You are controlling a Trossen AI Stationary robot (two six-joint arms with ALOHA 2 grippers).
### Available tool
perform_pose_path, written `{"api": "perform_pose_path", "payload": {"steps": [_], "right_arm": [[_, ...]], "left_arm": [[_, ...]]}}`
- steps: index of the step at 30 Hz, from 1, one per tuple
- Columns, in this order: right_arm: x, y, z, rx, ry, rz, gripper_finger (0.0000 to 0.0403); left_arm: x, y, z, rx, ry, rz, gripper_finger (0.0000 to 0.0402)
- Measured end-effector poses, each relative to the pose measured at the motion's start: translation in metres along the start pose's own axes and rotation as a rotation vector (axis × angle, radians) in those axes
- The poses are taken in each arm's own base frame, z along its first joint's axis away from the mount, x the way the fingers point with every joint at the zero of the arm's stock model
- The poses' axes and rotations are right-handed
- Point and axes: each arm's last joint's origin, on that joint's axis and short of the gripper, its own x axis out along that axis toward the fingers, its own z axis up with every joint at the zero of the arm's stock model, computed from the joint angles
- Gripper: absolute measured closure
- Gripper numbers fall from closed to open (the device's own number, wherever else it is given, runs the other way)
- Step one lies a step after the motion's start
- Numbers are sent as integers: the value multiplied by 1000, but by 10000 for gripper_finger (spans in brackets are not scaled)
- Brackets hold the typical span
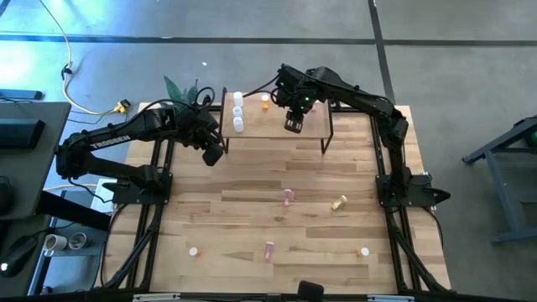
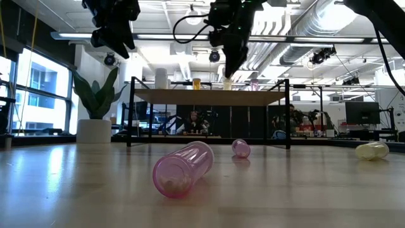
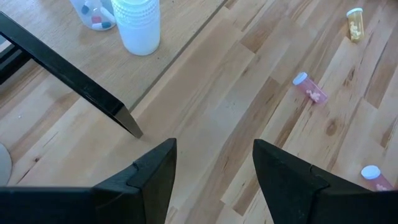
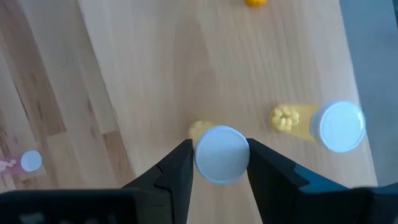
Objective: Pick and place medicine bottles onto shelf by color
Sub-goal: Put the bottom yellow pill bottle on the shelf aligned with the other yellow pill bottle
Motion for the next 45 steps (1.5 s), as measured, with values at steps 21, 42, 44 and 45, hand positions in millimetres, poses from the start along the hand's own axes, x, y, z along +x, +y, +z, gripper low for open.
{"api": "perform_pose_path", "payload": {"steps": [21,42,44,45], "right_arm": [[0,0,-2,-12,30,-23,267],[0,0,-3,-12,38,-22,267],[0,0,-3,-12,37,-23,267],[0,0,-3,-11,37,-23,267]], "left_arm": [[0,0,0,0,0,0,202],[0,0,0,0,5,2,202],[0,0,0,0,5,2,202],[0,0,0,0,5,2,202]]}}
